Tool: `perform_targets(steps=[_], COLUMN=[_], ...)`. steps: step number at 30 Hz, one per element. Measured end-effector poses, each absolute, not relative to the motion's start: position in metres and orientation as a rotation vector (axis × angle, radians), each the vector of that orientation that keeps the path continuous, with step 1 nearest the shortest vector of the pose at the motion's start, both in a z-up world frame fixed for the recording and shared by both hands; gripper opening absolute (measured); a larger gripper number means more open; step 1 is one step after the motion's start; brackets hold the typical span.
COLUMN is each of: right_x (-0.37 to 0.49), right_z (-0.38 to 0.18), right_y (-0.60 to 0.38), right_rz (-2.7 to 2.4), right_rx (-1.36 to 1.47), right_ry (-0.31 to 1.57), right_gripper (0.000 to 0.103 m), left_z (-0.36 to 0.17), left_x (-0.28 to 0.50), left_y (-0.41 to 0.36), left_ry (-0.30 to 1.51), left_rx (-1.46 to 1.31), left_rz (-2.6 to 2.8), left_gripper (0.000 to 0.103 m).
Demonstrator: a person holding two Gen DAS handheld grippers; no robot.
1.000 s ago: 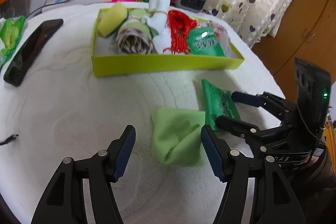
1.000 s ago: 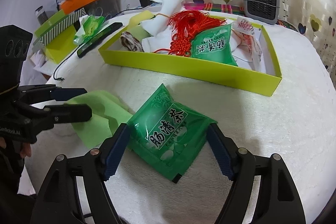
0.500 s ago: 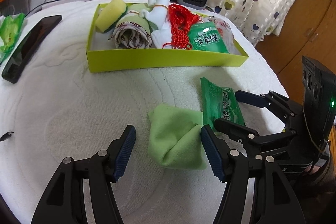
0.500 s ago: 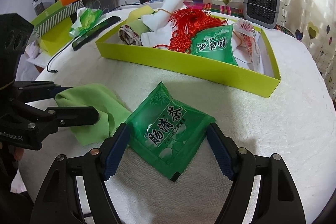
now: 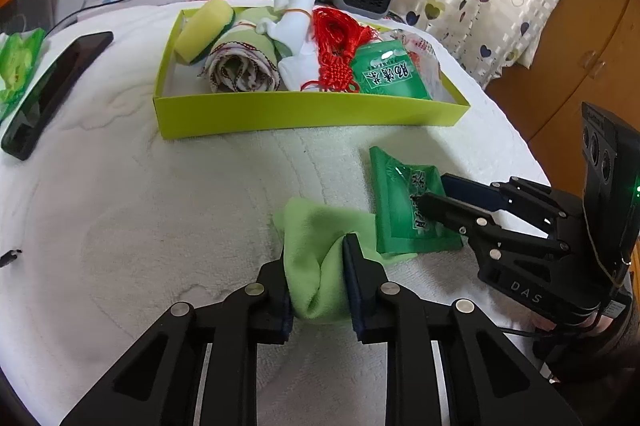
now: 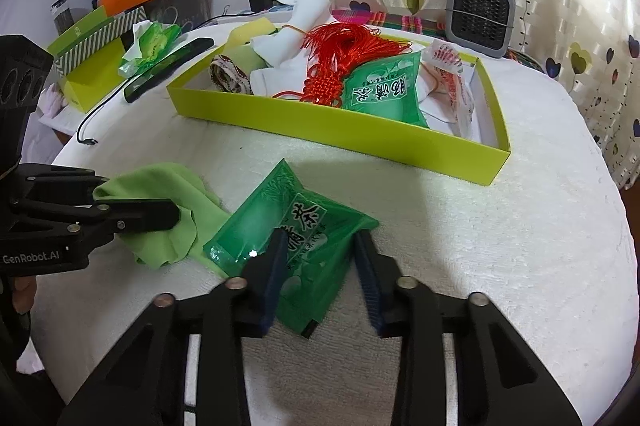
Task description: Organize soft objects
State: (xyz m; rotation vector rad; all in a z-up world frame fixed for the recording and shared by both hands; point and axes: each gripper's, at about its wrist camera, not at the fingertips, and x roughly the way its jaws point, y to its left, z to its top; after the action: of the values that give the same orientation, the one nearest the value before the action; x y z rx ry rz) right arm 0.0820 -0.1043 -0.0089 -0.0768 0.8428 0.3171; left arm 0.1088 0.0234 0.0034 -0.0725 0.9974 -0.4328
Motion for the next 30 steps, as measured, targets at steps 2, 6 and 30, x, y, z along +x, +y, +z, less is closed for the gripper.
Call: perform_targets(steps=[2,6,30], right_x=[0.082,0.079,0.071], right_z=[-0.009,-0.006,0.015], right_y=[-0.104,-0.101,-0.128], right_rz=[0.32,0.326,0.334], right_rx=[-0.077,-0.092,0.046], right_ry=[0.84,0.82,0.736], right_gripper=[0.021,0.009,0.004], left_z=[0.004,0.003,0.033], left_x=[0.109,0.109,0.11], left_y=[0.024,0.025,0.027], left_ry=[0.997,0.999,0.9], left_rx=[-0.072,-0.08,-0.089], left_rz=[-0.434,-0.434,-0.436], left_gripper=[0.02,0.02,0.012])
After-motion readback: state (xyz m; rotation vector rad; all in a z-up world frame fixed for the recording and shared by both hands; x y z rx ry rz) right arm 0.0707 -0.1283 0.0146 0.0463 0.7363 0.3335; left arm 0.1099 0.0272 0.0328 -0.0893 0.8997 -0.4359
